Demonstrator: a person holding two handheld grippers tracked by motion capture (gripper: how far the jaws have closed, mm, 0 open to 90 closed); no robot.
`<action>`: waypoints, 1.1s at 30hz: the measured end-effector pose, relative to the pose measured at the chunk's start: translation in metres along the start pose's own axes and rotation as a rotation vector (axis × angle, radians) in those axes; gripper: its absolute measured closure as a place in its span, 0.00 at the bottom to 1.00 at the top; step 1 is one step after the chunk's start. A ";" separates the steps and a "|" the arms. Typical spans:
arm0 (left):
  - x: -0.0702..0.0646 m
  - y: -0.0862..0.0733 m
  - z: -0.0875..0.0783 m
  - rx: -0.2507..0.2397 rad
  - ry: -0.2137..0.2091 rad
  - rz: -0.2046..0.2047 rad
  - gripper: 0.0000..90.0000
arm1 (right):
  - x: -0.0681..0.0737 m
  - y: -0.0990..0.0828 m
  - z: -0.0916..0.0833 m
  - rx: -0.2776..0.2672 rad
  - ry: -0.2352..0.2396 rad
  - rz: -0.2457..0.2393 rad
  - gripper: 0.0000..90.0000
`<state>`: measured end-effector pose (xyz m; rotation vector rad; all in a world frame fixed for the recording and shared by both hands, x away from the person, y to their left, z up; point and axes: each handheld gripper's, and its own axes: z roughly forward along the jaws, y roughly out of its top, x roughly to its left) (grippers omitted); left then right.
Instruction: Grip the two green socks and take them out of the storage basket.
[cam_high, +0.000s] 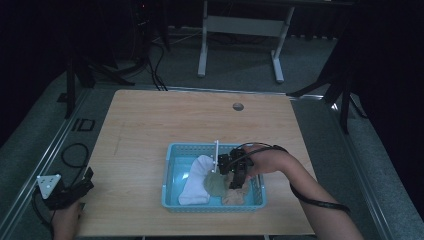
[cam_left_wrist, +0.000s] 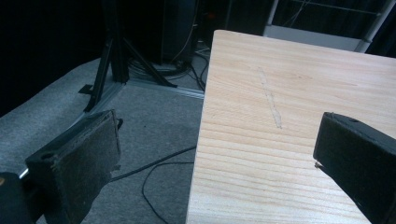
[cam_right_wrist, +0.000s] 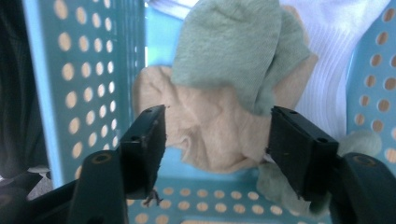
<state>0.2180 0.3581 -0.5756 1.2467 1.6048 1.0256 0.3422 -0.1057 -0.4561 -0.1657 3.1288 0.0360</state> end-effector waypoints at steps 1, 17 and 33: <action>0.000 0.000 0.000 0.001 -0.001 0.000 0.01 | -0.001 0.002 0.002 0.005 -0.001 -0.001 0.43; 0.000 0.000 0.000 0.006 -0.004 -0.003 0.01 | -0.009 0.021 0.023 0.057 -0.030 0.006 0.79; 0.001 0.000 0.001 0.012 -0.003 -0.002 0.01 | 0.010 0.021 -0.025 -0.013 -0.031 -0.048 0.93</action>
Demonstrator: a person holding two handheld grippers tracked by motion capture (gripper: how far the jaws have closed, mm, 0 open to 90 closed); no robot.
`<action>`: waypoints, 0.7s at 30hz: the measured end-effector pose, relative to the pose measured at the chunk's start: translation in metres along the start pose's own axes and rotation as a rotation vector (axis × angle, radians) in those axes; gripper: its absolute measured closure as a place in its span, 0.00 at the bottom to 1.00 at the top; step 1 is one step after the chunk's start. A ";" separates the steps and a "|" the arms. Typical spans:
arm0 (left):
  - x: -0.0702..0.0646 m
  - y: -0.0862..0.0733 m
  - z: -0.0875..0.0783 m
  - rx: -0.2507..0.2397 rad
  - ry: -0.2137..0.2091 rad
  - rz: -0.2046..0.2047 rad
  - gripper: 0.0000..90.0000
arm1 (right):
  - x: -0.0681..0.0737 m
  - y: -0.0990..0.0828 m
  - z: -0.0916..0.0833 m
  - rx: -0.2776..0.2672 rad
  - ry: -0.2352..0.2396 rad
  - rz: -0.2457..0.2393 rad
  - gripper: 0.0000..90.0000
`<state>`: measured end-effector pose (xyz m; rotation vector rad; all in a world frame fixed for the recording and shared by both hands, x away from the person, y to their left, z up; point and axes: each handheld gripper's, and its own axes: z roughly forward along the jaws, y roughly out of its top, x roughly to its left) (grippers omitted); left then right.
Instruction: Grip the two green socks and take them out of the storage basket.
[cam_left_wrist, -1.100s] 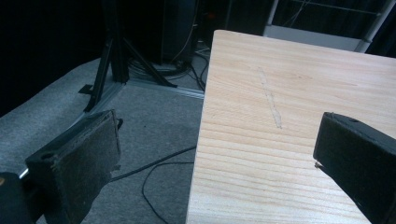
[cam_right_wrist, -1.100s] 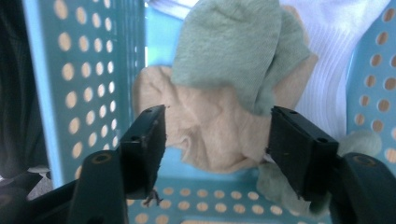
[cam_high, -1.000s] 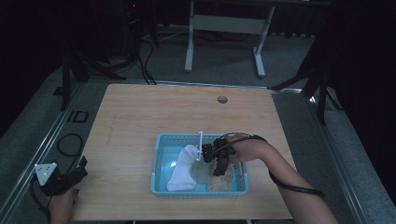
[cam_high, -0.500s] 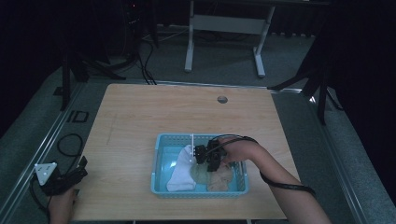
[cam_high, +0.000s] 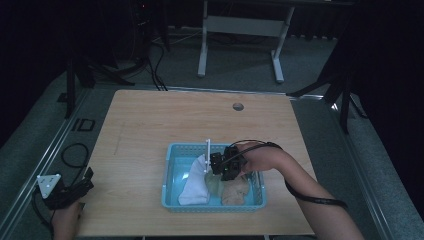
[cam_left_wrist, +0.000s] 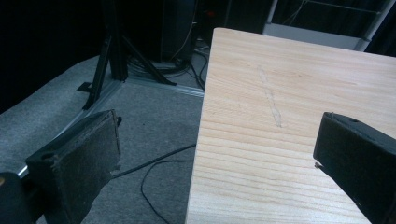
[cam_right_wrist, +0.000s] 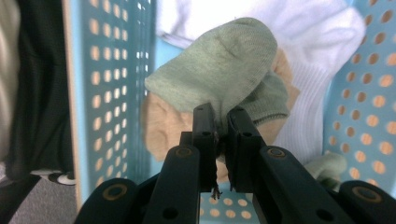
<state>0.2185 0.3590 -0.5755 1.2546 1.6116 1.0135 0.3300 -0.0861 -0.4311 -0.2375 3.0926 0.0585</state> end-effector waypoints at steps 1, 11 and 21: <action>0.000 0.000 0.000 0.001 -0.001 0.000 0.01 | 0.001 -0.001 -0.005 -0.006 -0.005 0.008 0.93; 0.000 0.000 0.000 0.004 -0.009 0.003 0.01 | 0.007 -0.016 -0.040 -0.057 -0.031 0.014 0.92; 0.000 0.000 0.000 0.004 -0.005 0.003 0.01 | 0.012 -0.045 -0.061 -0.068 -0.053 0.065 0.92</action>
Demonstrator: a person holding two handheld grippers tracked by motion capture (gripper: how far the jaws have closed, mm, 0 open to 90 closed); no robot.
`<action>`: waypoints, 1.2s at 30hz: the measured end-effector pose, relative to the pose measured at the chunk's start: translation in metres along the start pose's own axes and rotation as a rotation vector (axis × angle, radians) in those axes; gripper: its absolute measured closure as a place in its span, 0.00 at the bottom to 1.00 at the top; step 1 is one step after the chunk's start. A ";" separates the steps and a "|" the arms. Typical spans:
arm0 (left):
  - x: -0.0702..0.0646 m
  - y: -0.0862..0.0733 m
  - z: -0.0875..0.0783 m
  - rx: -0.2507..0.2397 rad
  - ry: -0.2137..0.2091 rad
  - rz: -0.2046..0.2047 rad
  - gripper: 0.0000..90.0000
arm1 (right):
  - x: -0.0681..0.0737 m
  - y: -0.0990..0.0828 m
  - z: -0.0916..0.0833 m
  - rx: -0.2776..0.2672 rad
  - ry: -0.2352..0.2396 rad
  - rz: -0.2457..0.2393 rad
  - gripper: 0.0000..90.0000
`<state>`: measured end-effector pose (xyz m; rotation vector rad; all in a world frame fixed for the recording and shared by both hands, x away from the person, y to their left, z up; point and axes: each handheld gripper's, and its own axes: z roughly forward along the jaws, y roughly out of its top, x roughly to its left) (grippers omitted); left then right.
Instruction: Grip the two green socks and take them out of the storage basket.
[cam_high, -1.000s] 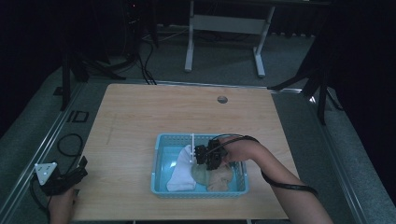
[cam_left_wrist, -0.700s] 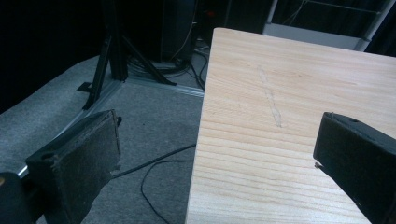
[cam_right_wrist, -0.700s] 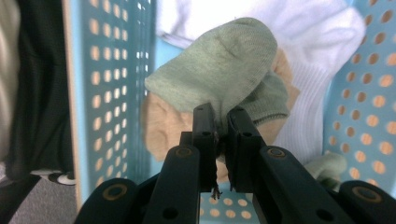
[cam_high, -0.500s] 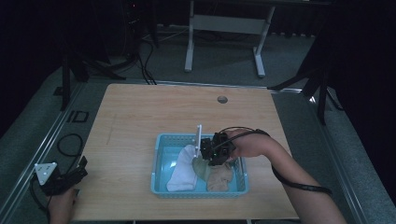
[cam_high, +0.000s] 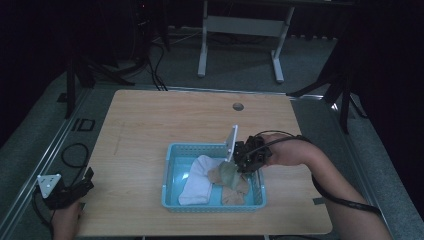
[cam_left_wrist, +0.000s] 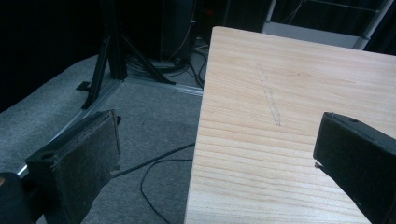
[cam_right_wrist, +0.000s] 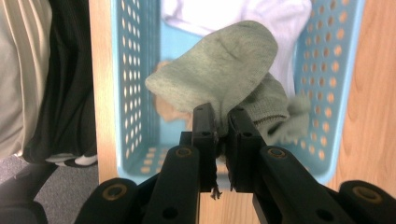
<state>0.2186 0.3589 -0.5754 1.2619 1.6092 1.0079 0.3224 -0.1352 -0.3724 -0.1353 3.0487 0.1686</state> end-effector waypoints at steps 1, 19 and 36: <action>0.000 0.000 0.000 -0.002 0.001 -0.001 0.01 | 0.000 -0.003 -0.002 -0.001 -0.003 0.006 0.92; 0.000 0.000 0.000 0.003 0.006 -0.002 0.01 | 0.015 -0.089 -0.025 -0.023 -0.002 0.148 0.92; 0.000 0.000 0.001 0.006 0.005 -0.003 0.01 | 0.019 -0.148 0.001 0.010 0.017 0.275 0.92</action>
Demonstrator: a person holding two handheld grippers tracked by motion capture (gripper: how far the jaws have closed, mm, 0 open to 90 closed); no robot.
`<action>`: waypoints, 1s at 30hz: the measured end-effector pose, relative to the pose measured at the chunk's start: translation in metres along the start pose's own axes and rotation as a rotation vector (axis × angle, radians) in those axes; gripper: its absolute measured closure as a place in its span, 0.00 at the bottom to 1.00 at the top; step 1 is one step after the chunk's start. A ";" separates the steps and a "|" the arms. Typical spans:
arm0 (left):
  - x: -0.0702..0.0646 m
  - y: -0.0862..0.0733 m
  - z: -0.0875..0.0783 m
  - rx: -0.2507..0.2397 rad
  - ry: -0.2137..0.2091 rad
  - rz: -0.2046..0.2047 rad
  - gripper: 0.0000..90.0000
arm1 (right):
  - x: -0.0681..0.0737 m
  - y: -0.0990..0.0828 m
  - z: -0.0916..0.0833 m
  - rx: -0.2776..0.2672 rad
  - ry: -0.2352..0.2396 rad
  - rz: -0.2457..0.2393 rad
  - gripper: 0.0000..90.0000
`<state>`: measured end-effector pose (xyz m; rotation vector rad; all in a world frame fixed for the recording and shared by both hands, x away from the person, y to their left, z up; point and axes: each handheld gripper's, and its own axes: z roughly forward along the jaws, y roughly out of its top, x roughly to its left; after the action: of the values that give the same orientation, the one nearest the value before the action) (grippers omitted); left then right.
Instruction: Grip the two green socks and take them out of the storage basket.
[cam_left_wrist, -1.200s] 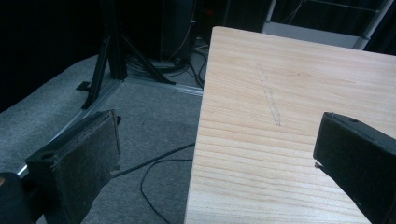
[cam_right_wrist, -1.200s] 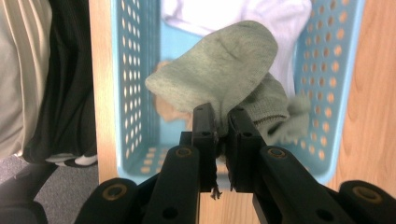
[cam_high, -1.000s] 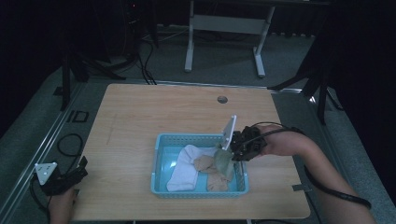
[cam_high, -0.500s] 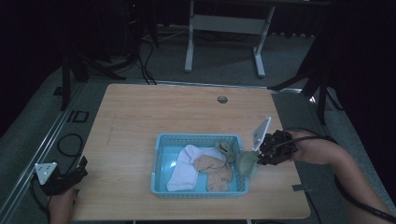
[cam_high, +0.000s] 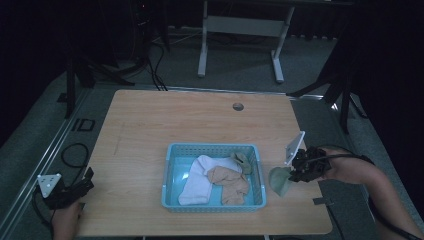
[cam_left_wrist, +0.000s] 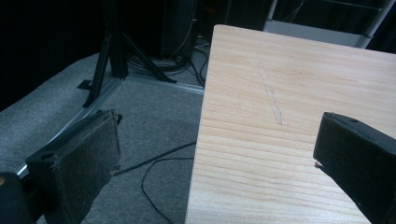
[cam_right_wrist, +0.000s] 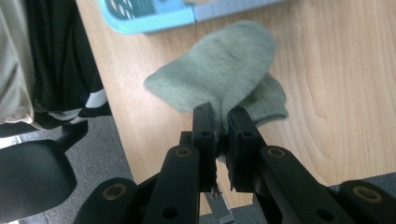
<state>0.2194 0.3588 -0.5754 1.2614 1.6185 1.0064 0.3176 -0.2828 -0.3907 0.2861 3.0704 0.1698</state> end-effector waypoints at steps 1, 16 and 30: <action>0.000 0.000 0.000 -0.001 0.000 0.001 0.01 | -0.001 -0.001 0.004 0.000 0.003 0.006 0.92; 0.000 0.000 0.000 0.001 0.003 0.002 0.01 | -0.007 -0.024 0.069 -0.020 0.090 0.064 0.92; 0.000 0.000 0.000 0.001 0.003 0.003 0.01 | -0.011 -0.033 0.104 0.090 0.110 0.074 0.88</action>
<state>0.2193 0.3584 -0.5753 1.2638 1.6199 1.0098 0.3289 -0.3063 -0.4970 0.4083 3.1838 0.0526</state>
